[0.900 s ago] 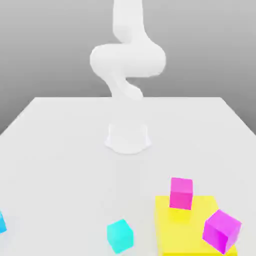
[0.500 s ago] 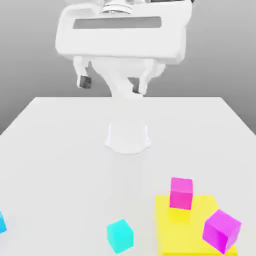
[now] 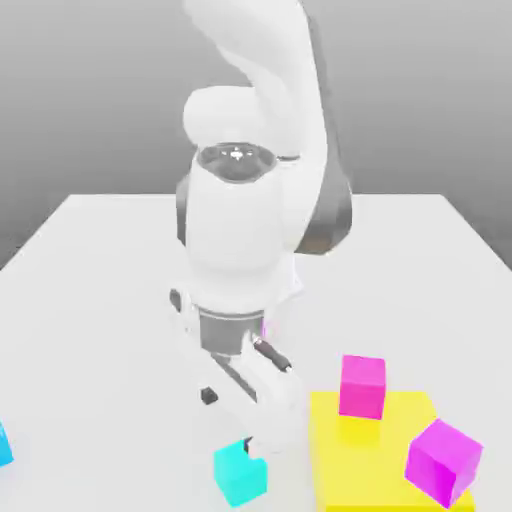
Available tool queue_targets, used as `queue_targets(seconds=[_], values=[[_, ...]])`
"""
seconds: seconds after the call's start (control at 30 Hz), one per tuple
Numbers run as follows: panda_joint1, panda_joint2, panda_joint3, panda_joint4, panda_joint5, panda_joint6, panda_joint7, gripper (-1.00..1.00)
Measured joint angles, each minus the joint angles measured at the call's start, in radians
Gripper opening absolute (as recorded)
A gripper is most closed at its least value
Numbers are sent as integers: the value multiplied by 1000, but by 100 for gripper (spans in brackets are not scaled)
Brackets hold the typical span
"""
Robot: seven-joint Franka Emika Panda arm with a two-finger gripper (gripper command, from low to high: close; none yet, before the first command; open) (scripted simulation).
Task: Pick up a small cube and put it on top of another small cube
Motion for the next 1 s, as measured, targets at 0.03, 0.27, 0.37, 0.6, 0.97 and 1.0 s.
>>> queue_targets(seconds=[0.03, 0.27, 0.37, 0.6, 0.97, 1.0], values=[[10, 36, -13, 6, -13, 27, 15, 0], [55, 143, -68, 27, -57, 111, 53, -100], [58, 148, -71, 28, -59, 116, 55, -100], [26, -78, 17, -18, 42, -65, -24, -100], [228, -433, 111, -82, 229, -343, -175, -100], [249, -460, 117, -89, 248, -361, -189, -100]])
